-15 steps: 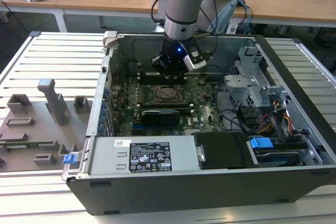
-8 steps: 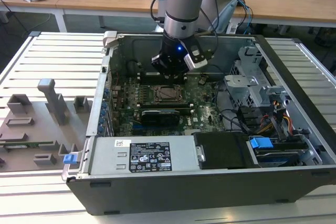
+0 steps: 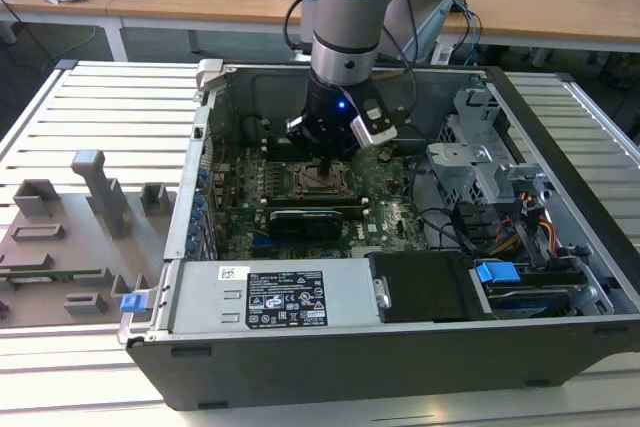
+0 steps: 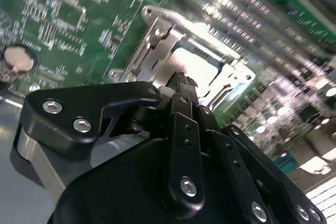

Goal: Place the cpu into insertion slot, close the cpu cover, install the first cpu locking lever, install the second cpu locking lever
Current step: 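Install the first cpu locking lever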

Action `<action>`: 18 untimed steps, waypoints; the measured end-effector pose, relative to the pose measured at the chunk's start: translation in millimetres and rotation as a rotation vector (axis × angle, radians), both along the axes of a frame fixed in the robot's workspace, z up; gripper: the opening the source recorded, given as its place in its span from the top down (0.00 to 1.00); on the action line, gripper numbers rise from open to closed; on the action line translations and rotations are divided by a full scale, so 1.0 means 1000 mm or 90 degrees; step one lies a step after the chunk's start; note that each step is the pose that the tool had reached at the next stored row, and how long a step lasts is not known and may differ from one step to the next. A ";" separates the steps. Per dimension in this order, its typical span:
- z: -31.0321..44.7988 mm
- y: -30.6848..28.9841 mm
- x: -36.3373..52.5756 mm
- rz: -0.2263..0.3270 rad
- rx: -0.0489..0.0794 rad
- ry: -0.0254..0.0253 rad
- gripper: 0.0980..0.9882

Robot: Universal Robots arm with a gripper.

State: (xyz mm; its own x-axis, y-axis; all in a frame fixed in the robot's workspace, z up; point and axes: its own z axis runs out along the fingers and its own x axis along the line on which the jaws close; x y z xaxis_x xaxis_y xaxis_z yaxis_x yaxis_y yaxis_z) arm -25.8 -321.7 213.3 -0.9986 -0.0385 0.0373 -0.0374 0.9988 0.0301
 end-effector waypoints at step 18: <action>0.0491 -0.0008 -0.0002 0.000 -0.020 0.0001 0.99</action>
State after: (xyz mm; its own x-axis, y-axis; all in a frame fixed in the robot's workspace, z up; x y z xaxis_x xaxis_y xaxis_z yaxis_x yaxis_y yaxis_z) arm -26.0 -322.6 262.4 -0.9986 -0.0374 0.0386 -0.0375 0.9993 -0.0005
